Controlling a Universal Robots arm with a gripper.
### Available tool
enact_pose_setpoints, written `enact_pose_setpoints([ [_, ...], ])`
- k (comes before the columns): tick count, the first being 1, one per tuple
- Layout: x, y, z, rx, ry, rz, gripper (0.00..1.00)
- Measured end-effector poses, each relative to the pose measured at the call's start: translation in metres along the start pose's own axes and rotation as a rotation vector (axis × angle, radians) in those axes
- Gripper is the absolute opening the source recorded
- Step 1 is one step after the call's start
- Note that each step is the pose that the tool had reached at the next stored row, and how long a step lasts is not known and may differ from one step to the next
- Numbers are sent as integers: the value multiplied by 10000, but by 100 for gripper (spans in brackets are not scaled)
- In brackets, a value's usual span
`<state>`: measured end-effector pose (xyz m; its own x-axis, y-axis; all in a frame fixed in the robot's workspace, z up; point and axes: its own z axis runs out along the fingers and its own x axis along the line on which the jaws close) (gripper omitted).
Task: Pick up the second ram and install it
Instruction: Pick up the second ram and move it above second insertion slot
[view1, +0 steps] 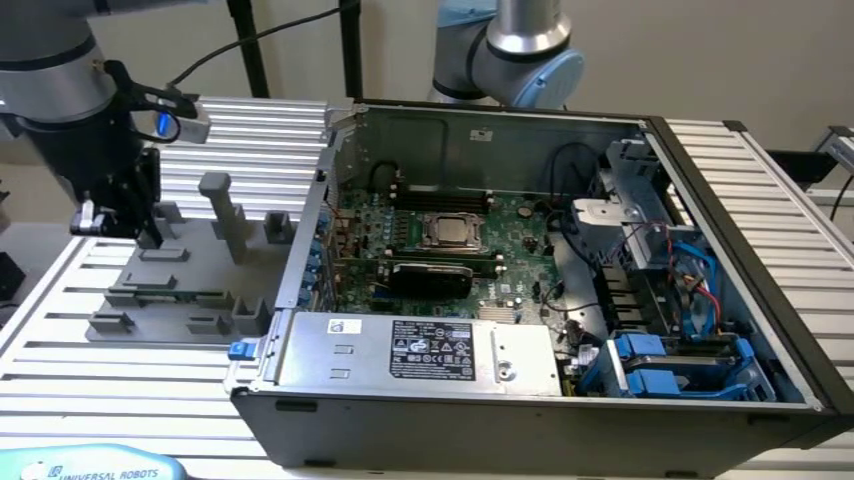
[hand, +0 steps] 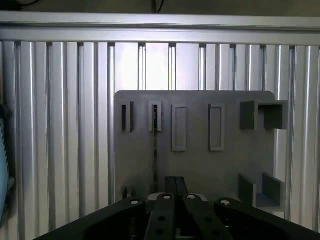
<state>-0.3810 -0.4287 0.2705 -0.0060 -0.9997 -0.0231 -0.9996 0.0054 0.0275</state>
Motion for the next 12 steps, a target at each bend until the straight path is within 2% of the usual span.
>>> enact_pose_setpoints([
  [2, 21, -12, 37, 1, -1, -6, 12],
  [3, 30, -16, 54, 1, -1, -10, 18],
  [4, 37, -20, 72, 0, 0, -14, 18],
  [6, 50, -25, 107, 0, 0, -22, 30],
  [7, 58, -27, 127, 0, 0, -25, 30],
  [8, 67, -28, 143, -2, 2, -29, 36],
  [12, 108, -32, 215, -1, 1, -59, 36],
])
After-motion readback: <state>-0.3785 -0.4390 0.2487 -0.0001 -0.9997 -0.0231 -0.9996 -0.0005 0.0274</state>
